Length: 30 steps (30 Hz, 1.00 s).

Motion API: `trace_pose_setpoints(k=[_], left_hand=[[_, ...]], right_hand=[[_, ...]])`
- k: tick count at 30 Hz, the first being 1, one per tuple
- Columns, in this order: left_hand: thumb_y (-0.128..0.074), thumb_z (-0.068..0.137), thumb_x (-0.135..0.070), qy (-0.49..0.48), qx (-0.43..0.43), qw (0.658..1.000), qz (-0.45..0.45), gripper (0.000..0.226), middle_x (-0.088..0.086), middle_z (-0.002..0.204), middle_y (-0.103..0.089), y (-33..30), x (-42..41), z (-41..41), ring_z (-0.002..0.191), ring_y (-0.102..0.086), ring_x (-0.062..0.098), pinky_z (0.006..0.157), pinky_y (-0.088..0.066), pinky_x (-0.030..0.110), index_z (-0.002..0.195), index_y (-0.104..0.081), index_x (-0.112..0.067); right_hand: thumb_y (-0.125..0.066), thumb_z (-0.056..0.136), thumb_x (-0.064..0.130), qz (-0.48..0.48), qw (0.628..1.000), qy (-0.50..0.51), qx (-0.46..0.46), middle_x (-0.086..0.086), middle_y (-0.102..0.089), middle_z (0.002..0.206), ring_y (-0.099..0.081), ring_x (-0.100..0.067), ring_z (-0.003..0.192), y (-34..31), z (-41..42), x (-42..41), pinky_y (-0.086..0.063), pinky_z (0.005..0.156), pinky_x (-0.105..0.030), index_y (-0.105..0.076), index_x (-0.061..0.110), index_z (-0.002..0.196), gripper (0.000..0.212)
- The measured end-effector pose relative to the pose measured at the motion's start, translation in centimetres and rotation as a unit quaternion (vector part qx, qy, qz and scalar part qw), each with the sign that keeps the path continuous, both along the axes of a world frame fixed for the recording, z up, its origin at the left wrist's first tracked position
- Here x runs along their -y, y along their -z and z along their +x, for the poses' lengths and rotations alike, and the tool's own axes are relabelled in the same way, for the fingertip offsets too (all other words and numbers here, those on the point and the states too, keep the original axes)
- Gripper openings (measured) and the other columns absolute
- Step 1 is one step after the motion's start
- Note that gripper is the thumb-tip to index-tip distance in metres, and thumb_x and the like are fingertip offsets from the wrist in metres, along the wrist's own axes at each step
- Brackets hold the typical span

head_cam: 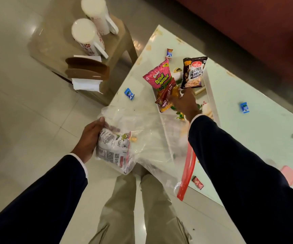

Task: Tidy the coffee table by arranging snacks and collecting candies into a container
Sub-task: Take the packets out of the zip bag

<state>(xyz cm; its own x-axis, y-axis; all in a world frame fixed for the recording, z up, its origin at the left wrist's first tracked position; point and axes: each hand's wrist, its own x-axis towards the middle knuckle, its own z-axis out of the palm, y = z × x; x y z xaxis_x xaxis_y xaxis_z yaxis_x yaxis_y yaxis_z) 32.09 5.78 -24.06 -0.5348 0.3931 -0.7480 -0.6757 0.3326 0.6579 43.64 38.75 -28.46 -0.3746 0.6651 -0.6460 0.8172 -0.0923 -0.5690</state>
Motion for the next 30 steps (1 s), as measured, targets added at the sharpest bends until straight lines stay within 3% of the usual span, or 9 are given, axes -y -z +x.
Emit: trace_pose_setpoints(k=[5,9,13,18,20,22,26,28,30], left_hand=[[-0.056,0.095,-0.041,0.001,0.021,1.0,0.021,0.052,0.015,0.092,-0.079,-0.6,-0.3,0.3,0.086,-0.077,0.027,0.079,-0.063,0.037,0.115,-0.06,0.007],[-0.055,0.097,-0.042,0.001,0.021,1.0,0.018,0.039,0.015,0.081,-0.078,-1.3,-1.2,0.7,0.077,-0.076,0.024,0.072,-0.062,0.032,0.079,-0.062,-0.007],[-0.051,0.103,-0.037,-0.008,0.013,1.0,0.006,0.043,0.011,0.074,-0.076,-2.0,-2.6,1.4,0.069,-0.074,0.02,0.067,-0.061,0.03,0.068,-0.068,-0.017],[-0.05,0.104,-0.039,0.012,0.01,0.999,0.036,0.04,0.009,0.087,-0.078,-2.4,-4.3,2.2,0.084,-0.075,0.023,0.085,-0.06,0.04,0.08,-0.076,-0.022],[-0.05,0.104,-0.04,0.026,0.006,0.999,0.047,0.039,0.007,0.088,-0.079,-2.5,-5.0,2.2,0.085,-0.075,0.021,0.086,-0.06,0.04,0.08,-0.077,-0.024],[-0.053,0.102,-0.042,0.043,0.001,0.998,0.05,0.036,0.007,0.089,-0.079,-2.6,-5.6,2.3,0.086,-0.075,0.021,0.086,-0.061,0.038,0.081,-0.077,-0.025],[-0.057,0.1,-0.043,0.089,-0.036,0.995,0.037,0.039,0.001,0.075,-0.077,-3.4,-7.0,2.9,0.075,-0.074,0.013,0.072,-0.06,0.027,0.07,-0.073,-0.024],[-0.058,0.1,-0.041,0.098,-0.043,0.993,0.042,0.04,0.0,0.07,-0.073,-4.0,-7.9,3.2,0.07,-0.071,0.012,0.068,-0.058,0.025,0.067,-0.071,-0.023],[-0.06,0.099,-0.04,0.099,-0.043,0.993,0.053,0.037,0.0,0.067,-0.07,-4.5,-8.8,3.6,0.067,-0.068,0.012,0.066,-0.056,0.024,0.069,-0.069,-0.02]], right_hand=[[-0.078,0.085,0.035,-0.063,0.998,0.006,-0.014,-0.009,-0.064,0.12,-0.072,-0.028,0.09,-3.0,1.8,-0.4,-0.062,0.068,-0.04,-0.037,0.02,0.134,0.066],[-0.072,0.091,0.023,-0.086,0.994,0.031,-0.052,-0.01,-0.071,0.088,-0.066,-0.021,0.07,-8.3,8.2,0.2,-0.049,0.064,-0.032,-0.057,0.02,0.095,0.016],[-0.067,0.094,0.02,-0.054,0.998,0.037,-0.014,0.002,-0.073,0.069,-0.071,-0.019,0.071,-13.5,16.7,2.5,-0.05,0.061,-0.029,-0.065,0.016,0.086,0.009],[-0.06,0.09,0.007,-0.335,0.903,0.19,-0.193,-0.018,-0.072,0.101,-0.071,-0.027,0.095,-16.9,21.9,7.1,-0.061,0.086,-0.036,-0.071,0.002,0.109,0.022],[-0.058,0.088,0.0,-0.365,0.867,0.231,-0.249,-0.016,-0.072,0.109,-0.072,-0.024,0.1,-16.9,21.6,8.3,-0.059,0.087,-0.031,-0.07,0.003,0.118,0.032],[-0.06,0.085,-0.005,-0.309,0.89,0.222,-0.249,-0.012,-0.074,0.109,-0.071,-0.022,0.096,-16.6,20.6,8.7,-0.059,0.087,-0.029,-0.077,0.013,0.109,0.034],[-0.08,0.078,0.015,-0.221,0.941,0.088,-0.241,-0.016,-0.075,0.112,-0.07,-0.037,0.107,-16.8,18.9,7.8,-0.051,0.103,-0.053,-0.08,0.01,0.091,0.014],[-0.073,0.087,0.017,-0.336,0.892,0.025,-0.301,-0.028,-0.065,0.128,-0.065,-0.045,0.116,-17.2,17.6,7.6,-0.043,0.107,-0.064,-0.067,-0.004,0.118,0.038],[-0.052,0.099,0.021,-0.465,0.796,-0.008,-0.387,-0.03,-0.055,0.14,-0.06,-0.035,0.128,-18.5,15.5,8.5,-0.025,0.12,-0.06,-0.048,0.005,0.144,0.048]])
